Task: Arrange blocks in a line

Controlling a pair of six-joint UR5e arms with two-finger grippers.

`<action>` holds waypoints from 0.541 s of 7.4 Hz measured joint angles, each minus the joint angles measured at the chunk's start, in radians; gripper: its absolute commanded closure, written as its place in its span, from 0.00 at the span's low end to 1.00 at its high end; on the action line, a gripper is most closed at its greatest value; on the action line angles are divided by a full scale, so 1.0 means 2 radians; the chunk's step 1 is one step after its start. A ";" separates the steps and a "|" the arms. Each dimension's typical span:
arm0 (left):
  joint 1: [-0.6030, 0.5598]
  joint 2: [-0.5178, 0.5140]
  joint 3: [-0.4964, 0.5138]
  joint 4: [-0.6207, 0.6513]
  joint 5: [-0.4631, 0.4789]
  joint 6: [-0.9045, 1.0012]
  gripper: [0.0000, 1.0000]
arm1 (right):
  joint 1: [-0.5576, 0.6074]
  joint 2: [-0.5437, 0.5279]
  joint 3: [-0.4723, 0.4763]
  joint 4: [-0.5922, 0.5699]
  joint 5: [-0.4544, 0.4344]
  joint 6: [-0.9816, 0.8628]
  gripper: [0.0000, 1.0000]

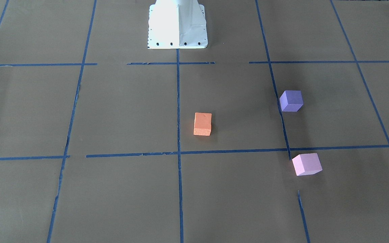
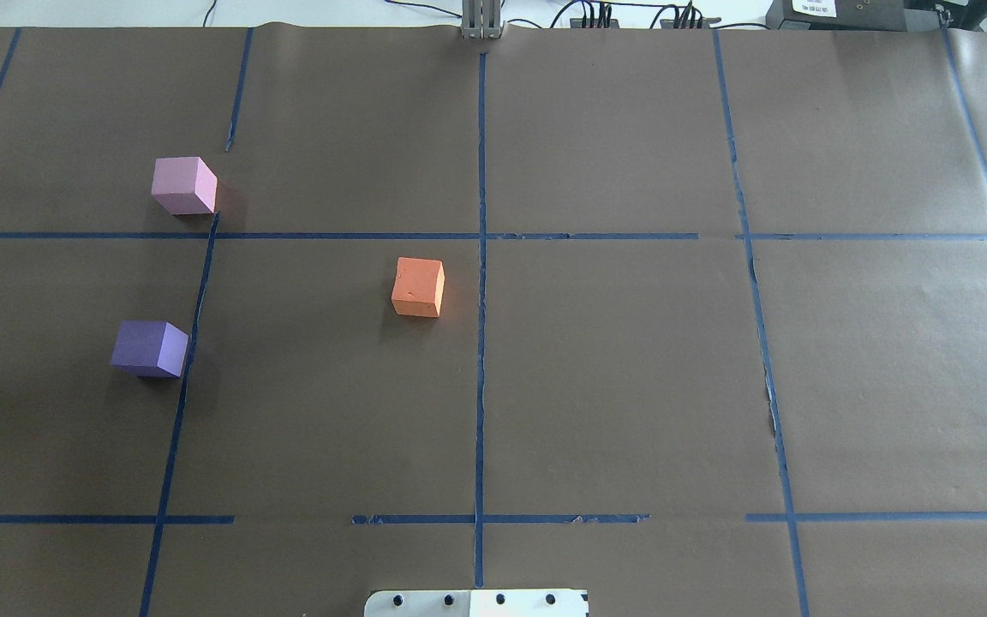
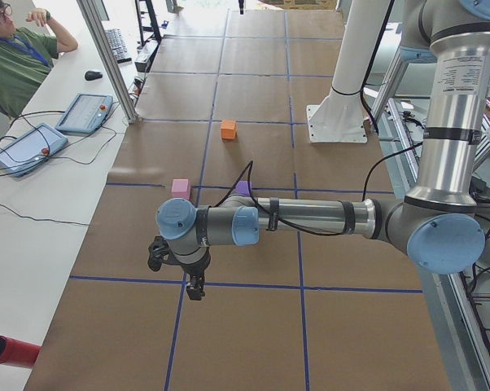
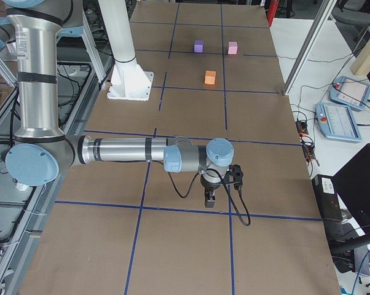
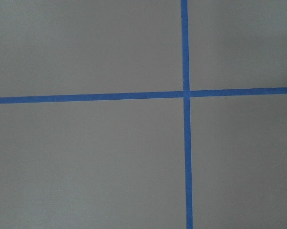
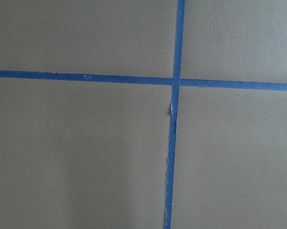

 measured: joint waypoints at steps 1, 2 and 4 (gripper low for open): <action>0.000 -0.001 -0.001 0.000 0.000 0.000 0.00 | 0.000 0.000 0.000 0.000 0.000 0.000 0.00; 0.000 -0.003 -0.004 0.001 0.000 -0.001 0.00 | 0.000 0.000 0.000 0.000 0.000 0.000 0.00; 0.001 -0.017 -0.045 0.009 -0.003 -0.003 0.00 | 0.000 0.000 0.000 0.000 0.000 0.000 0.00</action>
